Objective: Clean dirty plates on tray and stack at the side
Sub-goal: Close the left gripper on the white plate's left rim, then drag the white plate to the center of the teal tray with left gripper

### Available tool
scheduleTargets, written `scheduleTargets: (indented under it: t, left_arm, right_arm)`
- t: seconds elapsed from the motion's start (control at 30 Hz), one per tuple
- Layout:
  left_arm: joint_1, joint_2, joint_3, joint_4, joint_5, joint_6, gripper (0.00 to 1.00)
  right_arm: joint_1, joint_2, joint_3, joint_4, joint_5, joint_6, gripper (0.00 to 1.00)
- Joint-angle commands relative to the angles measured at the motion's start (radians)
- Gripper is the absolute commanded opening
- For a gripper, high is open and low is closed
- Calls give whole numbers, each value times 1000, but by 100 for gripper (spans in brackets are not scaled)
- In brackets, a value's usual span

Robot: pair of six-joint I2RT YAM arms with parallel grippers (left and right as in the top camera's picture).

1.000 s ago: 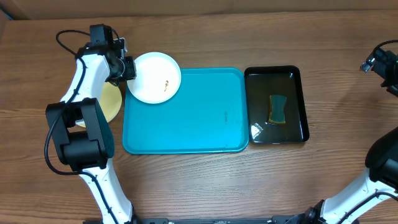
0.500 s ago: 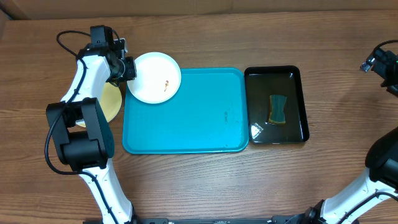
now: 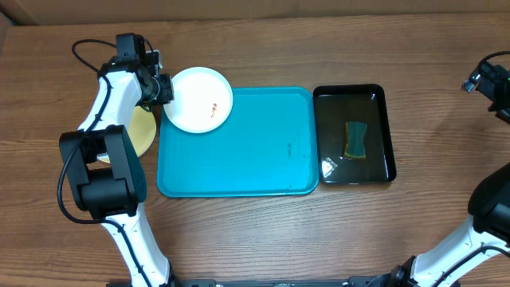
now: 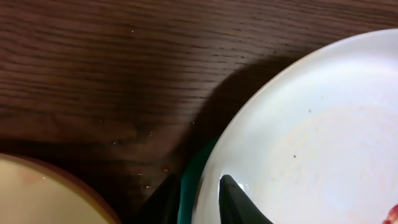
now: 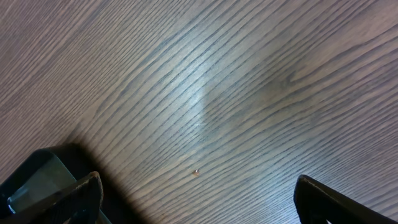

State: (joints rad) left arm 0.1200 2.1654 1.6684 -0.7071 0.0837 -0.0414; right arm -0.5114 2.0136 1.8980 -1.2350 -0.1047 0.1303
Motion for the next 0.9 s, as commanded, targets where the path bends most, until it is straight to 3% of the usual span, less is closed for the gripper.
scheduleTargets:
  t: [0.0, 0.4, 0.5, 0.67, 0.87]
  left_arm:
    - [3, 23, -12, 0, -13, 19, 23]
    - [3, 23, -48, 15, -13, 19, 18]
    - [3, 21, -46, 24, -13, 19, 4]
    - [3, 8, -20, -21, 2, 16, 4]
    - [2, -10, -12, -151, 150, -42, 4]
  right_arm:
    - [0, -10, 14, 3, -1, -3, 100]
    - [0, -10, 14, 3, -1, -3, 100]
    - [0, -10, 14, 3, -1, -3, 100]
    - [0, -10, 14, 3, -1, -3, 100]
    - [0, -10, 14, 3, -1, -3, 100]
